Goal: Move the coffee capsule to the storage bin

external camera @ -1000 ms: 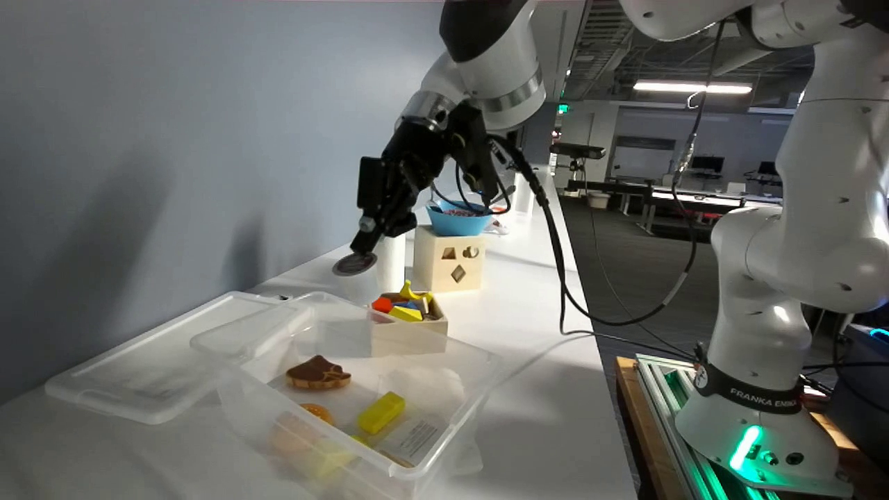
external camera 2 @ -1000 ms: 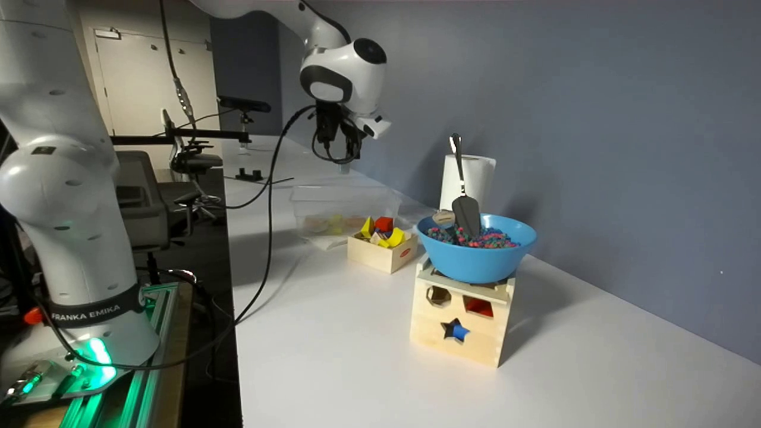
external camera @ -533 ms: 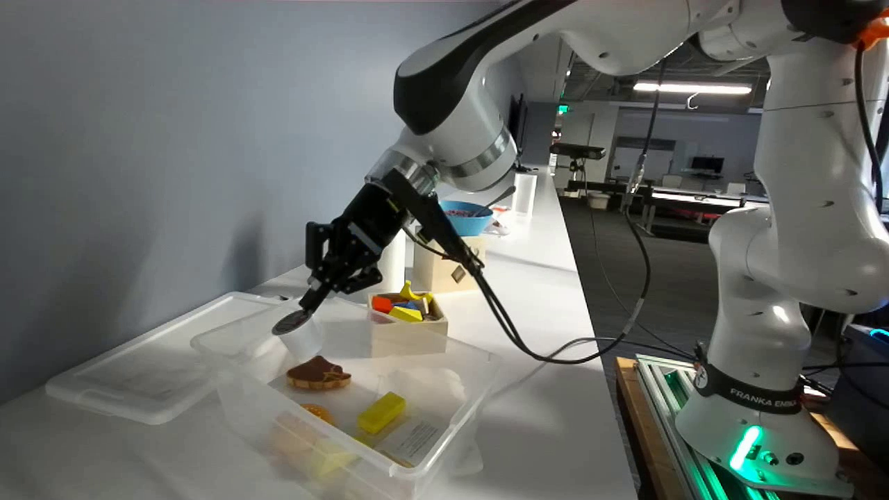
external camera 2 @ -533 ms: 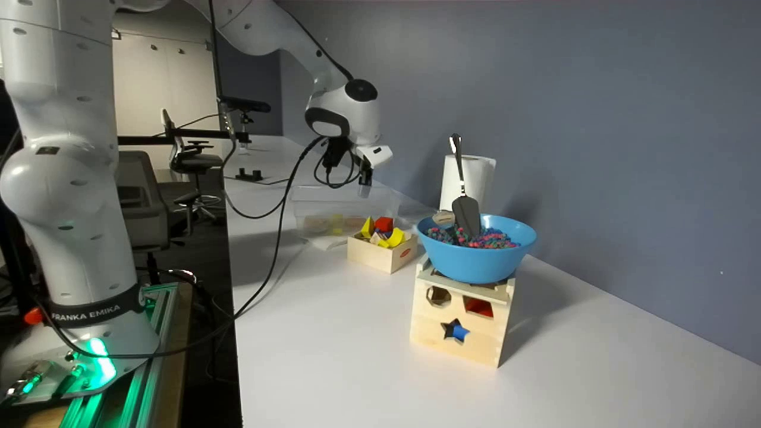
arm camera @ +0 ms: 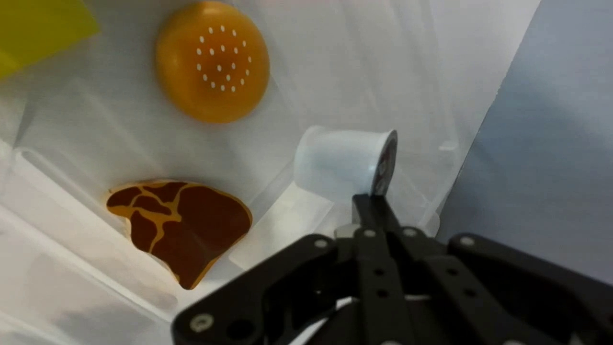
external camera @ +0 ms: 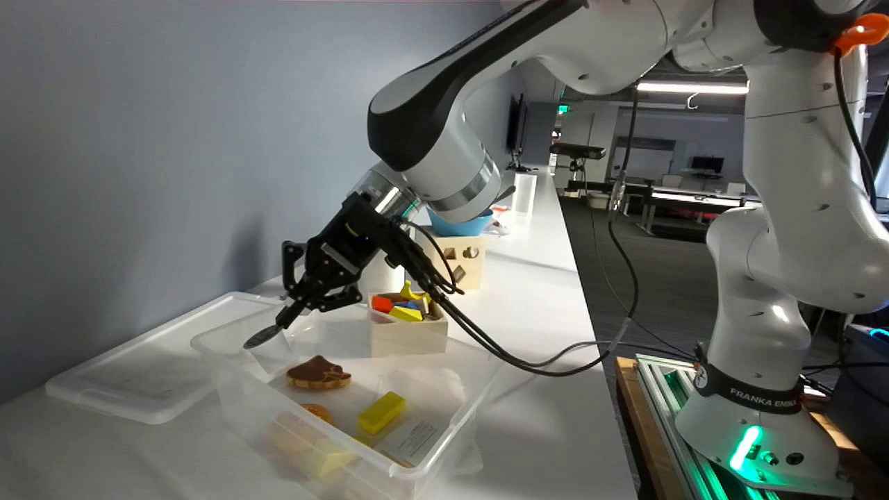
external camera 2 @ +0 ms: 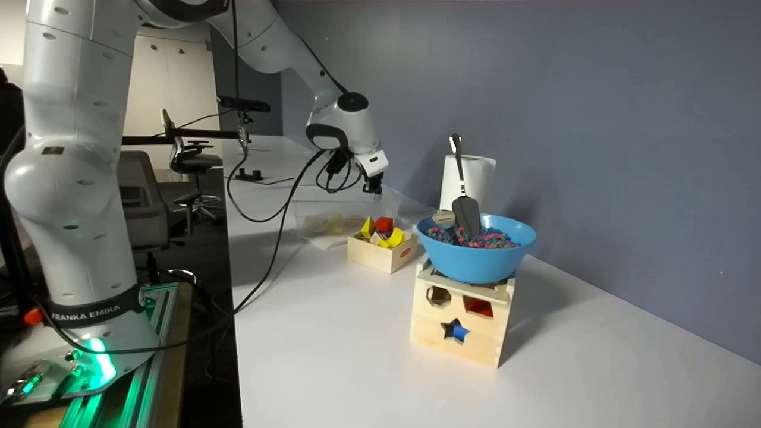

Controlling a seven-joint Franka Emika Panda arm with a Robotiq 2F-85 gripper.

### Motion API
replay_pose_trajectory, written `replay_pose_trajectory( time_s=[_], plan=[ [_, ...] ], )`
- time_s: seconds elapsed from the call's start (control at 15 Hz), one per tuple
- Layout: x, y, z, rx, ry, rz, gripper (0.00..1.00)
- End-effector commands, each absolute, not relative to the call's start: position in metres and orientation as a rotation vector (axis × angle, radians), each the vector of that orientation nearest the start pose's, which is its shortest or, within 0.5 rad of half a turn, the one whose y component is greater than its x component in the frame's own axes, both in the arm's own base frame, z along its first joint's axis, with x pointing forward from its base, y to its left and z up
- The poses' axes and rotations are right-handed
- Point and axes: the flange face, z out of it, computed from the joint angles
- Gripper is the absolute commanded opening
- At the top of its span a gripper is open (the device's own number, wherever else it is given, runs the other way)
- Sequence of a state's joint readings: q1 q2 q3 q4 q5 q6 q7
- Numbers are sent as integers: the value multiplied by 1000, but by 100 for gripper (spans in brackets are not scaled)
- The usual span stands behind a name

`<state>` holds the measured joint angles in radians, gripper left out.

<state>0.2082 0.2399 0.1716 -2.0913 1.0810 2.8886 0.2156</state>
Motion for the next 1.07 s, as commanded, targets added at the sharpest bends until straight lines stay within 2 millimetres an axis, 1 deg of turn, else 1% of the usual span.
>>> replay_pose_trajectory(
  time_s=[0.0,0.07,0.13,0.33,0.47,0.6,0.73,0.8,0.87,1.0],
  plan=[
    [586,181,352,-2183,1022,-386,26],
    [585,181,353,-2189,1012,-410,27],
    [584,180,357,-2192,1003,-431,32],
    [578,174,367,-2239,947,-515,54],
    [571,167,375,-2295,873,-550,68],
    [555,154,377,-2421,786,-517,81],
    [535,137,386,-2526,712,-491,95],
    [526,130,395,-2579,655,-474,99],
    [518,123,406,-2632,592,-464,100],
    [503,123,441,-2732,430,-454,100]
  ],
)
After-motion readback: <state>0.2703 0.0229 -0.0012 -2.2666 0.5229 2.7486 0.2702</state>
